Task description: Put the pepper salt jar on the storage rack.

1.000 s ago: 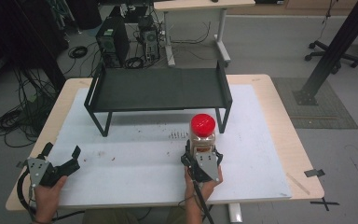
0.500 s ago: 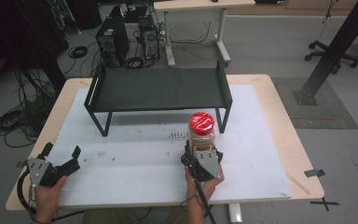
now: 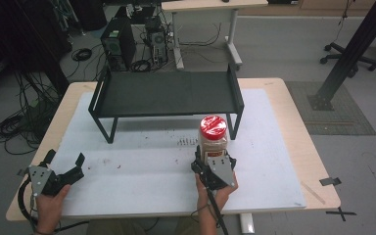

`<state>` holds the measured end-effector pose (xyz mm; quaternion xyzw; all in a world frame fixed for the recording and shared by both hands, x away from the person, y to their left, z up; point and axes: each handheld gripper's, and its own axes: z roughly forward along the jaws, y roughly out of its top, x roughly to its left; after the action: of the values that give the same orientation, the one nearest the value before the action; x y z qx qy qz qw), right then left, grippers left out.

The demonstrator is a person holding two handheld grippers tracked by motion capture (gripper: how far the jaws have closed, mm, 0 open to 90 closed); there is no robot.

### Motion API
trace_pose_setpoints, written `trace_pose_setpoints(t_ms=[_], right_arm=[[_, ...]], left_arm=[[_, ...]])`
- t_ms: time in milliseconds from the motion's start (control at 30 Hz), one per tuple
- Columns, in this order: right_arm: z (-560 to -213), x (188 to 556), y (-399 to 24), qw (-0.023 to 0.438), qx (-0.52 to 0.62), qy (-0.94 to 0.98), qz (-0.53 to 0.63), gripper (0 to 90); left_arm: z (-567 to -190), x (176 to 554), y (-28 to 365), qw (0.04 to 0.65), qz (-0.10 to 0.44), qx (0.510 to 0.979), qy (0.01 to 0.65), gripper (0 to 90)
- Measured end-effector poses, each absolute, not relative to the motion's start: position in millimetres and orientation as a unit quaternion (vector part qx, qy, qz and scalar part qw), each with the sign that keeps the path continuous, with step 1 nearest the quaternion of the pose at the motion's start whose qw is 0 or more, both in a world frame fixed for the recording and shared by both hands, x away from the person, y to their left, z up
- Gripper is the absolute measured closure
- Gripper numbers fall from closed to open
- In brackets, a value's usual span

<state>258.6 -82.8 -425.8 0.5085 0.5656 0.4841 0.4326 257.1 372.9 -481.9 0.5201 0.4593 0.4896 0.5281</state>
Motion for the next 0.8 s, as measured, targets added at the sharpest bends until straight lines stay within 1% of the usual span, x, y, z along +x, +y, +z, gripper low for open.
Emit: trace_pose_setpoints(t_ms=[367, 800], right_arm=[[-409, 253, -85, 0.429, 0.504, 0.571, 0.486, 26.3], [-383, 248, -89, 0.412, 0.501, 0.574, 0.5, 26.2]], left_arm=[[-482, 257, 373, 0.528, 0.489, 0.52, 0.46, 2.9], [-482, 257, 373, 0.527, 0.49, 0.519, 0.461, 2.9]])
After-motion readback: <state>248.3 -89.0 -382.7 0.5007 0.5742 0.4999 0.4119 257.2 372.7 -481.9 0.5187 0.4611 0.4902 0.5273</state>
